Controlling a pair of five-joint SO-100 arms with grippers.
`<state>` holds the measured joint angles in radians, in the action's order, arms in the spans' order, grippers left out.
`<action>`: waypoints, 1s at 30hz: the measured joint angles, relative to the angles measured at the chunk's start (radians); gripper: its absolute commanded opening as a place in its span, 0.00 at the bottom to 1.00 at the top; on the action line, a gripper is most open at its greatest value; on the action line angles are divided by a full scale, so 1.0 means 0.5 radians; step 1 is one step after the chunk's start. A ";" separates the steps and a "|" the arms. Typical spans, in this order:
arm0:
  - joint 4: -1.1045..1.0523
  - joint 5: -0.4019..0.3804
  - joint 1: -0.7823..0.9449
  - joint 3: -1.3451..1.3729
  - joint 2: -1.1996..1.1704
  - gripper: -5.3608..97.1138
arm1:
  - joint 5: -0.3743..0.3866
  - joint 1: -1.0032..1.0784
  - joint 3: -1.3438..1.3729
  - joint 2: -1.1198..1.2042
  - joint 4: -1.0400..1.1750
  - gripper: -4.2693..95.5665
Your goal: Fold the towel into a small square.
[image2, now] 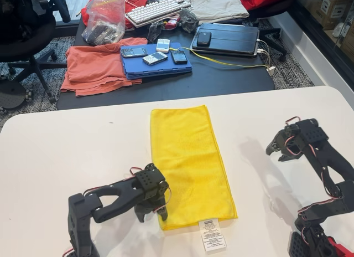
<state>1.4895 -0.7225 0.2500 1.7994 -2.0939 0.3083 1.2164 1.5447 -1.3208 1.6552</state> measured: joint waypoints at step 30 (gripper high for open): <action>0.003 -0.003 -0.015 0.000 -0.003 0.21 | -0.006 0.206 -0.218 0.316 -0.135 0.23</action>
<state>1.4910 -0.7240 0.2424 1.7994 -2.0954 0.3053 1.3192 1.4358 -1.1628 1.5877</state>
